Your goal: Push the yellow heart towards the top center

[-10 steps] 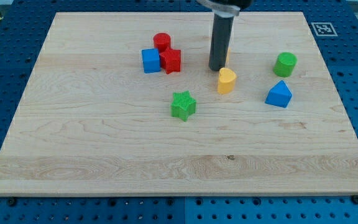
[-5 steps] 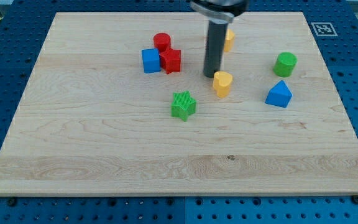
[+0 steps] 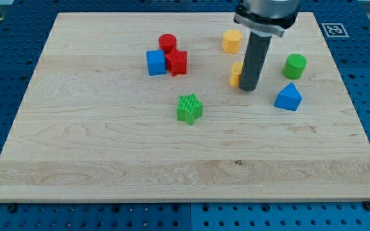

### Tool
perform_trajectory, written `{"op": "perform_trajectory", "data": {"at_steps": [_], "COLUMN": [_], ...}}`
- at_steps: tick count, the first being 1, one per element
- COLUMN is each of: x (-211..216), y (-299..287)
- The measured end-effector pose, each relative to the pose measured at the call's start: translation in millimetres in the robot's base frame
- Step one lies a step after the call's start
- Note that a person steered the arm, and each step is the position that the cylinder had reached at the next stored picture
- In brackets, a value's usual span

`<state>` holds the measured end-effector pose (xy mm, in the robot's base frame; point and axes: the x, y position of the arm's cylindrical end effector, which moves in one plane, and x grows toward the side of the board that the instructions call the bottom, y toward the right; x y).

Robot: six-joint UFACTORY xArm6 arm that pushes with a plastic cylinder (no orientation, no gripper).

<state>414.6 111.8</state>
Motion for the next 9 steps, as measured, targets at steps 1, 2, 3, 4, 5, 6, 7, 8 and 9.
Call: {"op": "perform_trajectory", "data": {"at_steps": [1,2,3,4,5,6,7,8,9], "x": [0,0,0,0,0,-4,-19,-34,-47], "y": [-1,-3,-4,-14,-18,-21,-28,-29,-18]}}
